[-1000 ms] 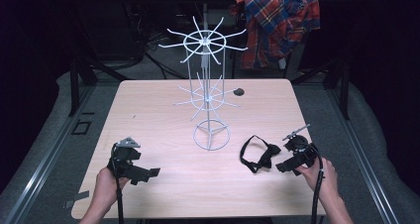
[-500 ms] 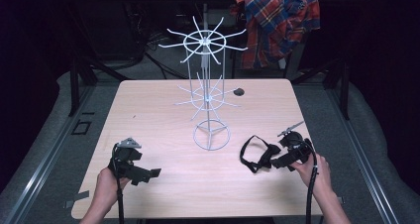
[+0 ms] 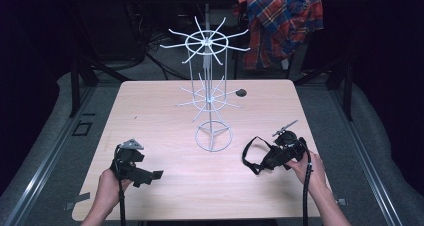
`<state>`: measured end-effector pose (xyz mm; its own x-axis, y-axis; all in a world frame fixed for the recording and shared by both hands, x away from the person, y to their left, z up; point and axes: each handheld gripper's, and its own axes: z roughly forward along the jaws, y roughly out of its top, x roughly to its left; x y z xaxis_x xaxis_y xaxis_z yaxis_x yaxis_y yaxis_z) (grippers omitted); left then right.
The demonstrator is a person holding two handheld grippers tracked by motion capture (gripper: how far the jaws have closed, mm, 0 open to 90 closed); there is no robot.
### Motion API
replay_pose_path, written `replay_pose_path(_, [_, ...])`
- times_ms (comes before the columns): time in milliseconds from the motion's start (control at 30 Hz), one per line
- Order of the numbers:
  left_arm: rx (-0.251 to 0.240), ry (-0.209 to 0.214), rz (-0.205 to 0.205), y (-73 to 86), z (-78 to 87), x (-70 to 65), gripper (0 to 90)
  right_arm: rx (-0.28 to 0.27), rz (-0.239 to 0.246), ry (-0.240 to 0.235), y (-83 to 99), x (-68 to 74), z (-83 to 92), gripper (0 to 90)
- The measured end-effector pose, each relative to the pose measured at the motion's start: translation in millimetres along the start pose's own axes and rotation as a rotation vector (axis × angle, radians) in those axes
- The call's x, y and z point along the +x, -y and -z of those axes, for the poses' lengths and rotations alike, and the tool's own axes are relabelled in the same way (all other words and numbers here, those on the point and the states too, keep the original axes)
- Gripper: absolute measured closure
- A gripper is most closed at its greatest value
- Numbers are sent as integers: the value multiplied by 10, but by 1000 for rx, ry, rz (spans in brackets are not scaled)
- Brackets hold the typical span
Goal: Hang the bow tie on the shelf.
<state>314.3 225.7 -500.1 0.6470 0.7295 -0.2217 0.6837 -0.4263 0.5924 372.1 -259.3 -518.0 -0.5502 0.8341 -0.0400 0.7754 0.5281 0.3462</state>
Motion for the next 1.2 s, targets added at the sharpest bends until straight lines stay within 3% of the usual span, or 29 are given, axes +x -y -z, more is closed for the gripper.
replay_pose_path(333, [1,2,-4,0,-1,-5,0,19,5,-4,-130,-13,-152,45])
replay_pose_path(600, [8,8,-6,-4,-11,-8,0,28,-48,14,-173,-40,-259,55])
replay_pose_path(767, [23,8,-11,-4,-21,-14,0,70,-35,16,-183,-52,-290,140])
replay_pose_path(1000, [35,-1,-13,-5,-27,-19,0,78,-48,23,-171,-45,-344,221])
replay_pose_path(1033, [37,-5,-15,-5,-26,-18,0,77,-52,10,-170,-38,-350,270])
replay_pose_path(1200, [41,-10,-5,-2,-23,-10,0,81,-20,32,-196,21,-344,369])
